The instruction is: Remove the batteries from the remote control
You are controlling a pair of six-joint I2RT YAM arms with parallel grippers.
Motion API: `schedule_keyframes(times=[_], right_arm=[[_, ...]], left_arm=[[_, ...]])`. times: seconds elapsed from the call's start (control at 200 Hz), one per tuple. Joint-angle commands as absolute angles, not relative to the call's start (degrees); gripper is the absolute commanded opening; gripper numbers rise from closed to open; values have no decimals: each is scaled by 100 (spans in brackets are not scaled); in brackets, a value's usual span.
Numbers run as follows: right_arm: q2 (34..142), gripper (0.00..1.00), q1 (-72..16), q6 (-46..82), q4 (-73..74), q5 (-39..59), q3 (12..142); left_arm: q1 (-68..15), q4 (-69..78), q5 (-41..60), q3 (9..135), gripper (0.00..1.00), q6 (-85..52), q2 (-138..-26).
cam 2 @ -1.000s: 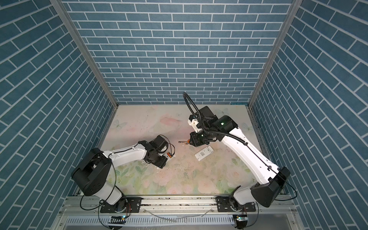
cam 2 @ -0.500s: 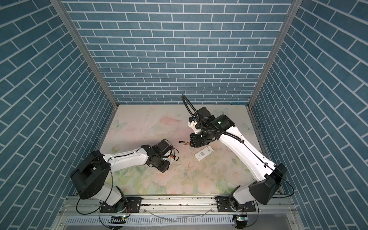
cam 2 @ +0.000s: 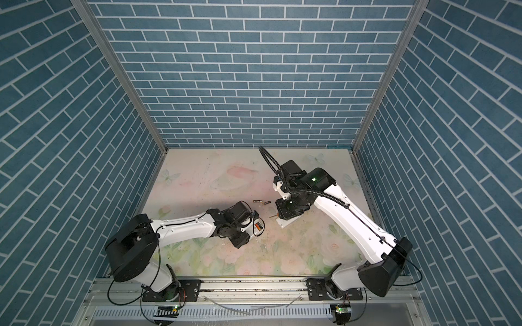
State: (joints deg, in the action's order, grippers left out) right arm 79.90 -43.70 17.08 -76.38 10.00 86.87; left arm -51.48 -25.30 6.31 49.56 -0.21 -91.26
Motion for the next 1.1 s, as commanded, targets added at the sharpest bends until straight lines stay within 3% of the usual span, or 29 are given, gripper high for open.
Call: schedule_keyframes(times=[0.0,1.095], right_arm=[[7962,0,-4419,1620,-7878,864,8479],[8671,0,-4474,814,-6802,1418,7777]], left_arm=[[-5211,-2343,659,5001,44,206,-9260],[-5492,-2162,554,5027,41,256,-9492]])
